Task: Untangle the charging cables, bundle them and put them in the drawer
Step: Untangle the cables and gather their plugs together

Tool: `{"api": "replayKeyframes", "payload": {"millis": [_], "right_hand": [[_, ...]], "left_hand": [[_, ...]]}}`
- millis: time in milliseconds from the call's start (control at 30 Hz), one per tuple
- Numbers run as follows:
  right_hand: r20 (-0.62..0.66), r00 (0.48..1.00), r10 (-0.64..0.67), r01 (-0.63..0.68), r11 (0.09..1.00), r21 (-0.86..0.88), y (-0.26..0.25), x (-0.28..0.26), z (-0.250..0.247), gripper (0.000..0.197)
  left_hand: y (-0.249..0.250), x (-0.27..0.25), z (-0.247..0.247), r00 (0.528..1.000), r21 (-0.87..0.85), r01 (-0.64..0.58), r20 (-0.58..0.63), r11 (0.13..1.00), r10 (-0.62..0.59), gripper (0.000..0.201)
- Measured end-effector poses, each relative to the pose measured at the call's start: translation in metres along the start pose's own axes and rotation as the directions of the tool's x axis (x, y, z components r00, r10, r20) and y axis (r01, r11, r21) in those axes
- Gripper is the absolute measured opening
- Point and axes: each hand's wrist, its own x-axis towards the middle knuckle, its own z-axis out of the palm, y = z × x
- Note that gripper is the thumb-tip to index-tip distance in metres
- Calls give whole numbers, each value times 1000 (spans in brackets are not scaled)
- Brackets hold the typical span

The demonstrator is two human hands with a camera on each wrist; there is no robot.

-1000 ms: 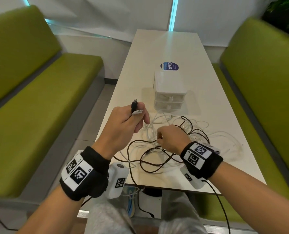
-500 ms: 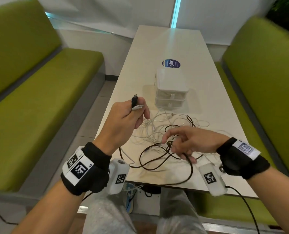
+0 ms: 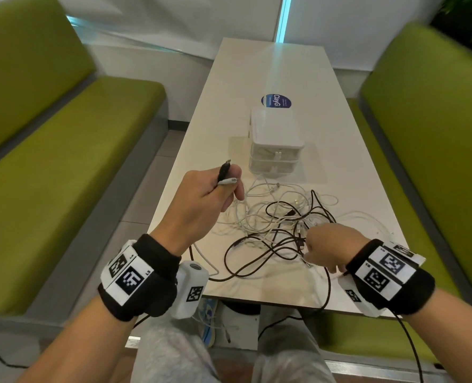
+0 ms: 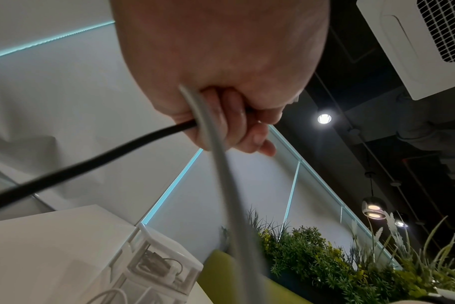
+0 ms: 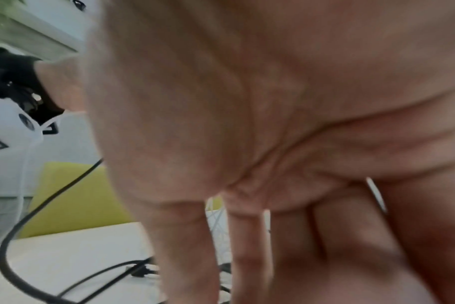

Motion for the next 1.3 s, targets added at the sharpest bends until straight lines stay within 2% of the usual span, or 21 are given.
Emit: {"api": "replayKeyframes", "payload": {"millis": [67,133,200,300,400,567,700,767,833,1000,1067,1100,1133,1200,1233,1267,1300], "right_hand": [[-170,985,2,11,997,75,-2,6,3,30],[-347,938,-10,69,985,159,-7,11,7,27],[-438,898,-30,136,968,212,-13,17,13,21],[-338,938,-74,149,968,202,-15,25,18,20],[-268,961,-75,148,954,262,-10,28,18,17],[-356,934,-31,151,936,316,-4,27,21,14],[-382,919,-103,265,876,404,4,20,21,14],[-291,928,-231,329,875,354,10,16,18,14],[-133,933,-336,361,878,313,15,12,14,12],[62,920,-387,360,897,258,12,13,16,11],[3,939,-343,333,915,229,7,16,20,12],[-99,947,-307,322,919,229,4,18,22,12],[-234,935,-265,321,915,244,-1,20,23,12],[-471,854,-222,373,892,256,-14,21,22,12],[-508,828,-239,409,877,254,-22,20,20,13],[-473,834,-284,436,865,249,-29,18,19,13],[-379,859,-345,449,864,230,-36,16,19,16]], "left_hand": [[-1,2,1,1000,2,4,-11,1000,-4,42],[-1,3,2,1000,14,-6,-14,1000,6,43],[-3,4,3,1000,60,-18,1,998,18,42],[-6,2,7,999,145,-3,50,989,-4,35],[-9,-1,11,992,173,27,113,985,-47,37],[-10,-1,16,988,190,56,133,980,-82,37],[-8,0,17,988,182,46,140,982,-72,37],[-7,1,16,990,166,36,132,985,-58,36],[-6,2,15,993,143,16,113,990,-32,33],[-3,2,9,996,122,-10,88,992,-1,31],[-4,2,8,996,118,-10,85,993,0,30],[-5,1,8,997,115,-8,83,993,-2,30],[-5,0,7,997,112,-3,81,994,-6,30],[-5,-1,7,997,114,4,81,994,-13,31],[-5,-1,7,997,117,5,81,993,-15,31],[-4,-2,7,997,121,8,80,993,-18,30],[-4,-2,6,997,128,11,78,992,-21,29]]}}
